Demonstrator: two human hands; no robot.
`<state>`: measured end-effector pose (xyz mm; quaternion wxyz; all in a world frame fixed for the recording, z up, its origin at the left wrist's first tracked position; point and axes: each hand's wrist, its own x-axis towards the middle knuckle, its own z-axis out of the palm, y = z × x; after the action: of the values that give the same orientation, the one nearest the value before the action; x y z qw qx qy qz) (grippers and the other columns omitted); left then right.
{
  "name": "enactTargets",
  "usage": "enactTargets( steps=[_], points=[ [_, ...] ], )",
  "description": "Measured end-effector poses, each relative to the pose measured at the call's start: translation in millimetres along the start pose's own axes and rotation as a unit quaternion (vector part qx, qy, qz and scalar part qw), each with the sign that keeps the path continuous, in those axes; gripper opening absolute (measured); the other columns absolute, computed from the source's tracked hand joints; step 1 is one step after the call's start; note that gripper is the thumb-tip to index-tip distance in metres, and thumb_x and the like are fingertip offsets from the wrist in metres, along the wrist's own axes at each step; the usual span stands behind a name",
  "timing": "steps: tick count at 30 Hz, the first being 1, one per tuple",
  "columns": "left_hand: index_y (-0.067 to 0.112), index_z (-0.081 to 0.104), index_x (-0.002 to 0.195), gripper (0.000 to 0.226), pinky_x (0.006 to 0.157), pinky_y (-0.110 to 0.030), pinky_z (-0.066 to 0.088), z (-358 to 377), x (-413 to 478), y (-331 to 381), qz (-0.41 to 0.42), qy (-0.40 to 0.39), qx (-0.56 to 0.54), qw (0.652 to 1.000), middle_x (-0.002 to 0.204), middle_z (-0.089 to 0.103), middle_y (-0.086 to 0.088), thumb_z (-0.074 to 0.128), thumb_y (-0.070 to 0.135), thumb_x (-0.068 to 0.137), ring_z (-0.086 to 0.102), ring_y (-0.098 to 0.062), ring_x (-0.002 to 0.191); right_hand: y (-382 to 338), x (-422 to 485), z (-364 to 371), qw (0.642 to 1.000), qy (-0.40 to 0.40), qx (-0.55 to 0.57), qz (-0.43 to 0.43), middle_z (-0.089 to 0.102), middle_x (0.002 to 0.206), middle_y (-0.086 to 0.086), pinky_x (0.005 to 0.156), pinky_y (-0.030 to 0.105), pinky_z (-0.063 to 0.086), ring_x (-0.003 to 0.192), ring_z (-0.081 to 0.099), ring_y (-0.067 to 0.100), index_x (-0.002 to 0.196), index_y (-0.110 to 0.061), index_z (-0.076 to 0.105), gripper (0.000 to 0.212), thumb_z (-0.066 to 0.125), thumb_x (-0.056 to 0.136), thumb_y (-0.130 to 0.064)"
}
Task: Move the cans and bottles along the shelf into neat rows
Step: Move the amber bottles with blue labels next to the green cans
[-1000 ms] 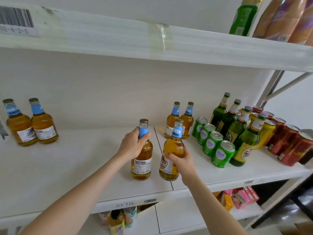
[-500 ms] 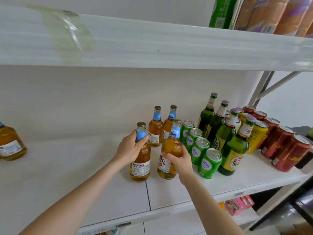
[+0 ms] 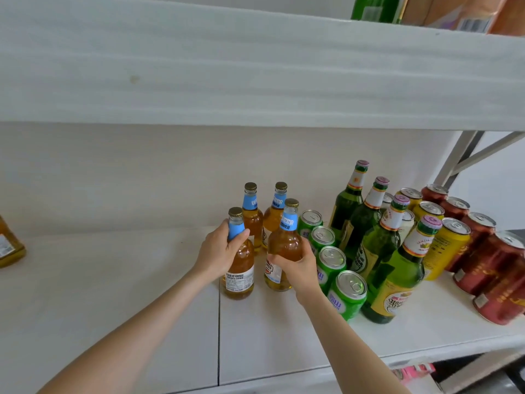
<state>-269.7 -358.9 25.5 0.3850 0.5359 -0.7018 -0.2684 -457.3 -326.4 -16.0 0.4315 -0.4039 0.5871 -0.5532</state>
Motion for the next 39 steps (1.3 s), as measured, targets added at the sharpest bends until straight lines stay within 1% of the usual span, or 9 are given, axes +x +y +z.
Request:
enactTargets(
  steps=[3, 8, 16, 20, 23, 25, 30, 35, 39],
  points=[
    [0.023, 0.05, 0.108, 0.022, 0.072, -0.019, 0.048, 6, 6, 0, 0.001, -0.002, -0.009, 1.0, 0.087, 0.062, 0.008, 0.053, 0.041, 0.096, 0.063, -0.01, 0.083, 0, 10, 0, 1.0, 0.0, 0.0, -0.003, 0.061, 0.1, -0.024, 0.052, 0.009, 0.047, 0.087, 0.061, -0.005, 0.099, -0.052, 0.05, 0.065, 0.089, 0.062, -0.015],
    [0.019, 0.053, 0.111, 0.026, 0.074, -0.022, 0.05, 16, 13, 0, 0.01, -0.002, -0.011, 1.0, 0.091, 0.065, 0.002, 0.054, 0.04, 0.096, 0.063, -0.009, 0.085, 6, 22, -1, 1.0, -0.001, 0.001, -0.011, 0.062, 0.101, -0.024, 0.053, 0.007, 0.048, 0.086, 0.061, -0.007, 0.101, -0.05, 0.05, 0.067, 0.089, 0.062, -0.012],
    [0.024, 0.053, 0.113, 0.025, 0.08, -0.028, 0.053, 22, 20, -2, 0.021, 0.003, -0.026, 0.999, 0.092, 0.065, 0.007, 0.056, 0.04, 0.095, 0.064, -0.008, 0.087, 19, 29, -2, 0.999, -0.012, 0.022, -0.032, 0.064, 0.114, -0.013, 0.068, 0.014, 0.051, 0.1, 0.063, 0.002, 0.12, -0.042, 0.048, 0.078, 0.088, 0.062, -0.008],
    [0.021, 0.054, 0.118, 0.036, 0.082, -0.029, 0.054, 25, 20, -5, 0.025, 0.004, -0.036, 0.999, 0.095, 0.066, 0.006, 0.056, 0.045, 0.092, 0.065, -0.008, 0.091, 22, 31, -2, 0.998, -0.029, 0.02, -0.046, 0.062, 0.112, -0.019, 0.066, 0.01, 0.052, 0.097, 0.063, -0.009, 0.114, -0.045, 0.047, 0.074, 0.089, 0.064, -0.011],
    [0.019, 0.055, 0.117, 0.035, 0.086, -0.037, 0.055, 27, 20, -9, 0.021, 0.012, -0.041, 0.999, 0.1, 0.066, 0.002, 0.06, 0.042, 0.091, 0.063, -0.012, 0.095, 22, 29, -4, 0.997, -0.046, 0.023, -0.05, 0.058, 0.125, -0.014, 0.084, 0.021, 0.054, 0.111, 0.059, 0.002, 0.132, -0.039, 0.04, 0.089, 0.091, 0.062, -0.015],
    [0.022, 0.054, 0.118, 0.035, 0.09, -0.041, 0.054, 28, 16, -13, 0.004, 0.009, -0.061, 0.998, 0.106, 0.065, 0.002, 0.063, 0.041, 0.09, 0.062, -0.013, 0.1, 25, 24, -5, 0.997, -0.052, 0.025, -0.055, 0.053, 0.13, -0.017, 0.087, 0.017, 0.051, 0.116, 0.056, 0.0, 0.136, -0.039, 0.033, 0.097, 0.091, 0.063, -0.013],
    [0.034, 0.042, 0.135, 0.072, 0.102, -0.033, 0.045, 29, -20, -40, -0.065, -0.012, -0.149, 0.987, 0.131, 0.057, 0.014, 0.068, 0.063, 0.075, 0.053, -0.005, 0.123, 44, 0, -6, 0.996, -0.049, 0.046, -0.063, 0.049, 0.134, -0.027, 0.091, 0.015, 0.05, 0.119, 0.053, -0.009, 0.145, -0.041, 0.022, 0.114, 0.092, 0.057, -0.024],
    [0.044, 0.042, 0.122, 0.056, 0.081, -0.01, 0.05, 51, -49, -60, -0.113, -0.001, -0.16, 0.981, 0.118, 0.062, 0.02, 0.077, 0.03, 0.081, 0.063, -0.001, 0.108, 57, -3, -6, 0.997, -0.016, 0.029, -0.067, 0.049, 0.134, -0.025, 0.09, 0.011, 0.048, 0.117, 0.053, -0.01, 0.138, -0.044, 0.032, 0.085, 0.08, 0.077, -0.008],
    [0.042, 0.044, 0.122, 0.054, 0.074, -0.004, 0.049, 57, -45, -59, -0.117, 0.026, -0.159, 0.98, 0.112, 0.063, 0.019, 0.077, 0.024, 0.082, 0.062, 0.009, 0.096, 54, 2, -2, 0.997, 0.038, -0.005, -0.063, 0.048, 0.125, -0.029, 0.086, 0.007, 0.042, 0.111, 0.05, -0.016, 0.125, -0.054, 0.037, 0.067, 0.076, 0.083, -0.021]
  ],
)
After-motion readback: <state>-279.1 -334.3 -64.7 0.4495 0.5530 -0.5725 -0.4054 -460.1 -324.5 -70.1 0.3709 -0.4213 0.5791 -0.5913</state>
